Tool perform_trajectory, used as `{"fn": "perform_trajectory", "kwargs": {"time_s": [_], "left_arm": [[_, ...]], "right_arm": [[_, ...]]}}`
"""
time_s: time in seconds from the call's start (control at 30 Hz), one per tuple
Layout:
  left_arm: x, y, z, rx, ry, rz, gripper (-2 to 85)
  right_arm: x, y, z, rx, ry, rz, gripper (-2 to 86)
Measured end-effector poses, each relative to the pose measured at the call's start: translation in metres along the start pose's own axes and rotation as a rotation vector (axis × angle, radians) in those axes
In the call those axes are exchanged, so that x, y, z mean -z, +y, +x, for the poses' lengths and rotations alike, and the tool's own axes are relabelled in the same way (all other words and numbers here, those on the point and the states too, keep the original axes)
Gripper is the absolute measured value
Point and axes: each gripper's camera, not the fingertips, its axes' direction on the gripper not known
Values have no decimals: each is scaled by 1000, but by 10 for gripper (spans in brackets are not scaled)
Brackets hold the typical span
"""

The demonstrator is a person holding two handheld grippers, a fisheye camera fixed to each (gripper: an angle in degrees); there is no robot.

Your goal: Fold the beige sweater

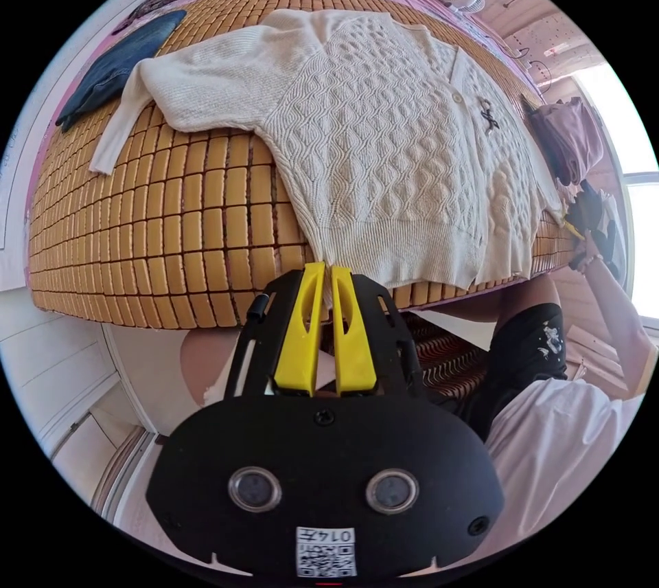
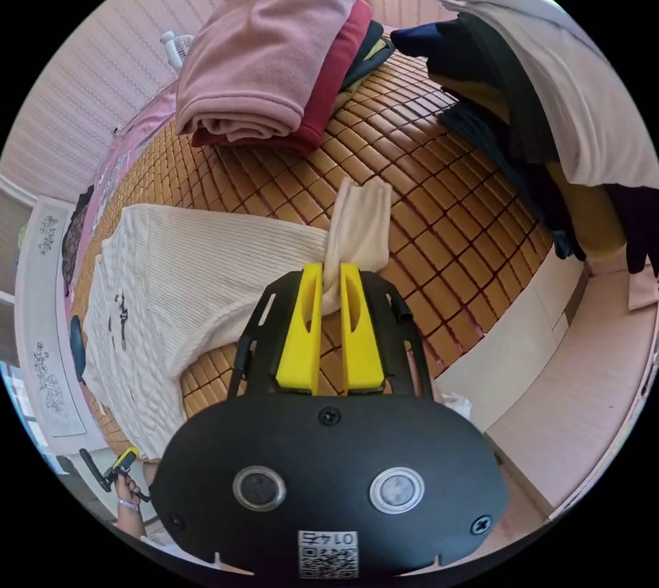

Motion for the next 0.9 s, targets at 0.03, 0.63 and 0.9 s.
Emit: {"fn": "perform_trajectory", "kwargs": {"time_s": [0.03, 0.63, 0.9], "left_arm": [[2, -3, 2, -9, -8, -16, -5], [84, 17, -81, 133, 281, 164, 27], [118, 38, -208, 480, 360, 374, 50]], "right_arm": [[12, -1, -4, 48, -24, 59, 28], [27, 87, 95, -238, -131, 176, 12], [18, 126, -52, 359, -155, 74, 10]]}}
